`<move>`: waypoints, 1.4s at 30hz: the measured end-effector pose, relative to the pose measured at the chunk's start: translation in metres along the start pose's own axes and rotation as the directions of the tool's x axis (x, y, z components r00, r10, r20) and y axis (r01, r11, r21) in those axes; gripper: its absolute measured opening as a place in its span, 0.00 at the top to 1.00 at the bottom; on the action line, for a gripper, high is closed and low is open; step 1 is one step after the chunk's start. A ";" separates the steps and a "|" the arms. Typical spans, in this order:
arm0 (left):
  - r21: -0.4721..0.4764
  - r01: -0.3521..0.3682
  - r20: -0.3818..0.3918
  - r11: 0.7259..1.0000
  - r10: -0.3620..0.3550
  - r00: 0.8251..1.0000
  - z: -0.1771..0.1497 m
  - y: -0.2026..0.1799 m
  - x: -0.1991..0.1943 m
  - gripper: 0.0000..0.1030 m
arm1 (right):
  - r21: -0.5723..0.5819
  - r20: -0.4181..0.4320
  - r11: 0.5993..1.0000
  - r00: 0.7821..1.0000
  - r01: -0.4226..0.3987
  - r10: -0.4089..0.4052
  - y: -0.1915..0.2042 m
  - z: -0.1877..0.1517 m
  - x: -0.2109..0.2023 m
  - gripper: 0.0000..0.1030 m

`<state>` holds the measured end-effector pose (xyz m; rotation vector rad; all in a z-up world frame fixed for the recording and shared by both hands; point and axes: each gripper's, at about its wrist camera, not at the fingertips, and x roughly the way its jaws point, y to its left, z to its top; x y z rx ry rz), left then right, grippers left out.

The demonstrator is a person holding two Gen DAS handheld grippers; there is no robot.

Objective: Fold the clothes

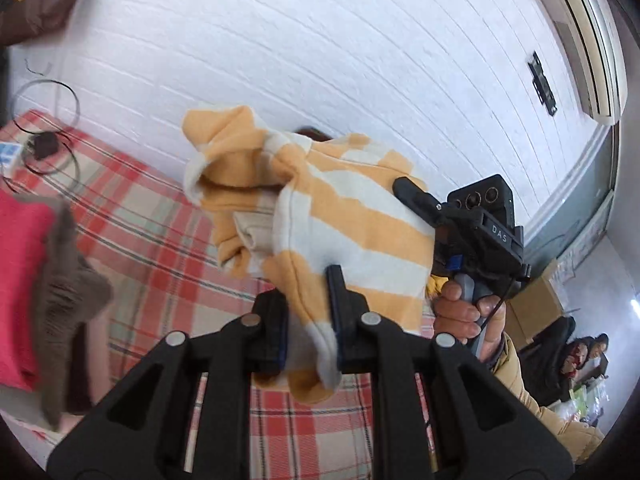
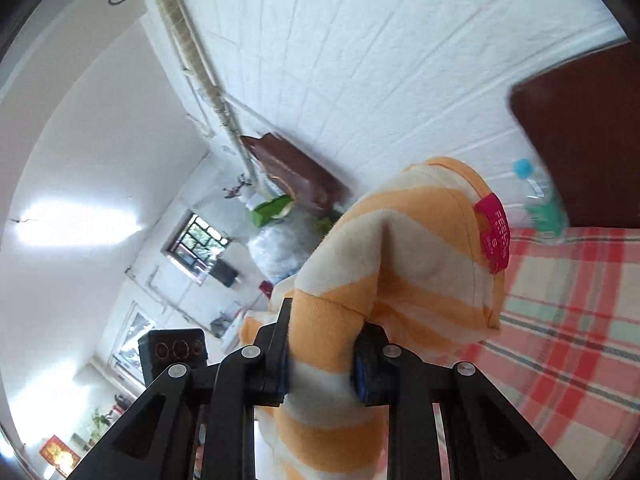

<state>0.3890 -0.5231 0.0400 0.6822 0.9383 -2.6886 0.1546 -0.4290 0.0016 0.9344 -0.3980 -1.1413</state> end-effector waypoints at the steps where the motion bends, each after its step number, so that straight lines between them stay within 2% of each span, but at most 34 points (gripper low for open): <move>1: -0.009 -0.041 0.032 0.999 0.041 0.999 0.011 0.011 -0.017 0.83 | -0.003 -0.005 1.000 1.000 -0.031 0.031 0.013 0.005 0.022 0.77; 3: -0.031 -0.111 0.079 0.993 0.113 0.990 0.027 0.040 -0.051 0.82 | -0.009 -0.014 0.996 0.996 -0.092 0.092 0.038 0.015 0.066 0.77; 6: -0.091 -0.218 0.129 0.972 0.228 0.965 0.045 0.088 -0.099 0.82 | 0.016 -0.036 0.986 0.985 -0.168 0.169 0.068 0.022 0.136 0.77; 9: -0.177 -0.281 0.154 0.943 0.308 0.939 0.049 0.135 -0.135 0.82 | 0.050 -0.062 0.979 0.978 -0.196 0.199 0.081 0.012 0.203 0.77; 11: -0.249 -0.307 0.149 0.919 0.349 0.925 0.038 0.170 -0.150 0.82 | 0.081 -0.095 0.975 0.973 -0.205 0.212 0.080 -0.004 0.242 0.77; 14: -0.354 -0.354 0.092 0.866 0.408 0.908 0.009 0.222 -0.152 0.82 | 0.134 -0.210 0.984 0.967 -0.121 0.147 0.060 -0.037 0.292 0.77; 16: -0.423 -0.380 0.036 0.823 0.434 0.900 -0.015 0.258 -0.149 0.82 | 0.126 -0.285 0.992 0.956 -0.031 0.066 0.041 -0.063 0.307 0.76; 18: -0.459 -0.356 0.010 0.814 0.405 0.914 -0.037 0.277 -0.137 0.82 | 0.113 -0.339 0.993 0.941 0.046 -0.005 0.020 -0.085 0.315 0.73; 20: -0.482 -0.302 0.036 0.822 0.364 0.931 -0.051 0.282 -0.134 0.78 | 0.121 -0.349 0.990 0.937 0.070 -0.023 0.005 -0.095 0.314 0.69; 22: -0.484 -0.275 0.062 0.831 0.346 0.936 -0.049 0.273 -0.134 0.78 | 0.119 -0.348 0.991 0.937 0.066 -0.021 0.004 -0.096 0.313 0.69; 25: -0.471 -0.272 0.073 0.839 0.344 0.936 -0.047 0.267 -0.139 0.78 | 0.111 -0.348 0.993 0.938 0.045 -0.004 0.018 -0.086 0.305 0.74; 29: -0.433 -0.248 0.143 0.867 0.337 0.931 -0.041 0.238 -0.161 0.78 | 0.175 -0.322 0.984 0.942 -0.037 0.092 0.045 -0.073 0.288 0.76; 31: -0.405 -0.246 0.192 0.880 0.345 0.919 -0.041 0.229 -0.176 0.78 | 0.153 -0.322 0.987 0.943 -0.039 0.087 0.051 -0.075 0.284 0.76; 34: -0.437 -0.284 0.160 0.854 0.384 0.909 -0.048 0.241 -0.176 0.78 | 0.119 -0.376 0.992 0.926 0.047 0.001 0.036 -0.087 0.292 0.73; 37: -0.417 -0.388 0.102 0.822 0.467 0.878 -0.060 0.245 -0.161 0.78 | 0.083 -0.385 0.994 0.922 0.075 -0.037 0.026 -0.092 0.291 0.68; 39: -0.382 -0.422 0.114 0.822 0.495 0.862 -0.063 0.236 -0.156 0.78 | 0.037 -0.384 0.996 0.921 0.082 -0.062 0.030 -0.090 0.288 0.64; 42: -0.341 -0.452 0.151 0.824 0.523 0.839 -0.064 0.219 -0.155 0.75 | -0.103 -0.382 0.987 0.912 0.120 -0.151 0.047 -0.088 0.284 0.57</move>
